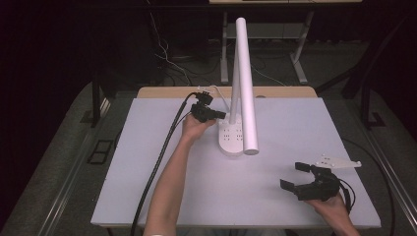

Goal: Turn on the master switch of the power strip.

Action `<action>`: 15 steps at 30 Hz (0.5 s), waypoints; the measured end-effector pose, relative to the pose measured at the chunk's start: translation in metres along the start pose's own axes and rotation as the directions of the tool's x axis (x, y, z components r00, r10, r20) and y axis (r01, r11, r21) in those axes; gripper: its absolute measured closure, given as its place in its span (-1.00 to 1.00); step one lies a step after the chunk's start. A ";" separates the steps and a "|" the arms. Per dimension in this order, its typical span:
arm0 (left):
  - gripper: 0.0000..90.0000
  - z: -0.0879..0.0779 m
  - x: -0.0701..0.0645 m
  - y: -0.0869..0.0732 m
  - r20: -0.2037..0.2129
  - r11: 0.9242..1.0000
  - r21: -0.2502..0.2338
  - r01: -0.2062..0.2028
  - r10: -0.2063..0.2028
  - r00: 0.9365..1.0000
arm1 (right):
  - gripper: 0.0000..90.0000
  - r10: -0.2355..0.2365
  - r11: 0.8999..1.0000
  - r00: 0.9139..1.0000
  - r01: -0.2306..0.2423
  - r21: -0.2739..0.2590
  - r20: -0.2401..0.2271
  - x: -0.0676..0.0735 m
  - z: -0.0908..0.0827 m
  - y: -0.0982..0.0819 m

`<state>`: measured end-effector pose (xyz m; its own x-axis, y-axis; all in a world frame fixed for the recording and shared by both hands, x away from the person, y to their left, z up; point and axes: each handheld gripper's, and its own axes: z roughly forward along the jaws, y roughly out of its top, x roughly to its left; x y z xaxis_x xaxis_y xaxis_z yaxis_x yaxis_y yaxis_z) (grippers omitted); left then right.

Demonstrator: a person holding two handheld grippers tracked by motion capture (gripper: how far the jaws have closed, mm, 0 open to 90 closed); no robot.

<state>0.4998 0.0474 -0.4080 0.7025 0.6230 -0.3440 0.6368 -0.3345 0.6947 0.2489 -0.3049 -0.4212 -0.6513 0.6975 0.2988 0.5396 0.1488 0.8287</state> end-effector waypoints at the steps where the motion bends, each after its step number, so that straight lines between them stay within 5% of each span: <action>1: 1.00 0.001 0.000 0.000 -0.001 1.000 0.000 0.003 -0.003 1.000 | -0.99 0.000 1.000 1.000 0.000 0.000 0.000 0.000 0.000 0.000; 12: 1.00 0.006 0.000 -0.002 -0.017 1.000 0.018 -0.020 0.020 1.000 | -0.99 -0.001 1.000 1.000 0.001 0.003 0.000 0.000 0.000 0.000; 15: 1.00 0.009 0.000 -0.003 -0.025 1.000 0.006 0.000 0.000 1.000 | -0.99 0.000 1.000 1.000 0.000 0.002 -0.002 0.000 0.000 0.000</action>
<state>0.5008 0.0424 -0.4157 0.6944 0.6407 -0.3277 0.6387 -0.3391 0.6907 0.2492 -0.3049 -0.4216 -0.6528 0.6957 0.2996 0.5402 0.1504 0.8280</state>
